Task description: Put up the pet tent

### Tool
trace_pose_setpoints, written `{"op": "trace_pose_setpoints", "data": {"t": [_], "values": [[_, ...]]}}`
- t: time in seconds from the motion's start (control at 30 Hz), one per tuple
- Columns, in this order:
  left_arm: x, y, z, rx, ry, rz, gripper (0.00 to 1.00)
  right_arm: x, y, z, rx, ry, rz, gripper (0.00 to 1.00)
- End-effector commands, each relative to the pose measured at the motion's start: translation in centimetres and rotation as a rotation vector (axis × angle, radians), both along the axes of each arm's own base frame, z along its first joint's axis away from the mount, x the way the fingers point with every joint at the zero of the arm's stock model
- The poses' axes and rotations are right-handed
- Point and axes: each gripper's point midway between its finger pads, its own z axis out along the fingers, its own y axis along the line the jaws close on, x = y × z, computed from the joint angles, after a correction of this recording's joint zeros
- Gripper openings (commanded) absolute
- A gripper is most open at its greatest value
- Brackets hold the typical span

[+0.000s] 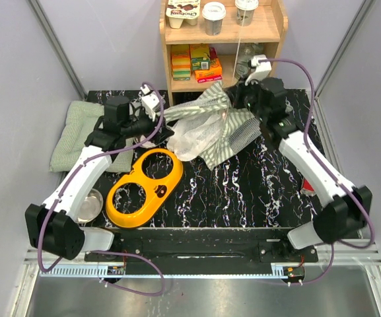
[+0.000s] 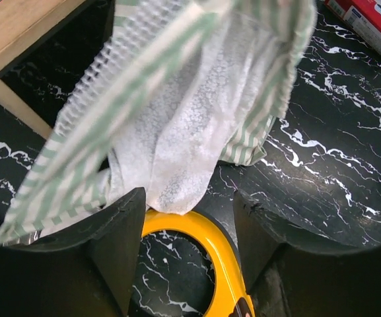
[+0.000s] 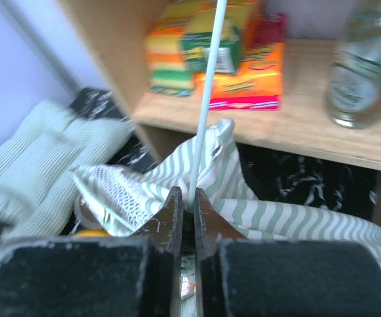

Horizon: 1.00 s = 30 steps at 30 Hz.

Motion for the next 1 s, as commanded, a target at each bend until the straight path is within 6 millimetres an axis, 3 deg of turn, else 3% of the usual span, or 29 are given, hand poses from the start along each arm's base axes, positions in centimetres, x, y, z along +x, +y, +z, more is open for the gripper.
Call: {"op": "trace_pose_setpoints", "data": {"t": [0.0,0.07,0.13,0.27,0.37,0.5,0.73,0.97], "values": [[-1.2,1.2,3.6,-0.007,-0.069,-0.005,0.6,-9.0,4.5,1.4,-0.067,-0.17,0.496,0.01],[-1.6,2.0,4.4,-0.015,-0.067,0.005,0.61,-12.6,5.1,0.4,-0.069,-0.206,0.642,0.01],[-1.7,2.9,5.5,-0.034,-0.07,0.025,0.64,-15.1,5.1,0.0,-0.097,-0.256,0.724,0.0],[-1.6,4.5,7.3,-0.055,-0.096,0.082,0.71,-18.9,5.1,-1.2,-0.128,-0.295,0.871,0.0],[-2.2,4.4,8.1,-0.075,-0.105,0.07,0.74,-21.0,5.3,-3.2,-0.129,-0.27,0.966,0.0],[-4.1,3.3,11.4,-0.158,-0.113,-0.006,0.75,-21.6,5.7,-4.7,-0.099,-0.26,1.009,0.01],[-8.2,2.2,21.2,-0.299,-0.177,-0.097,0.76,-20.8,5.9,-6.8,-0.101,-0.208,1.005,0.0],[-11.0,1.9,30.6,-0.42,-0.3,-0.154,0.87,-20.7,6.0,-7.1,-0.113,-0.207,1.006,0.0]]}}
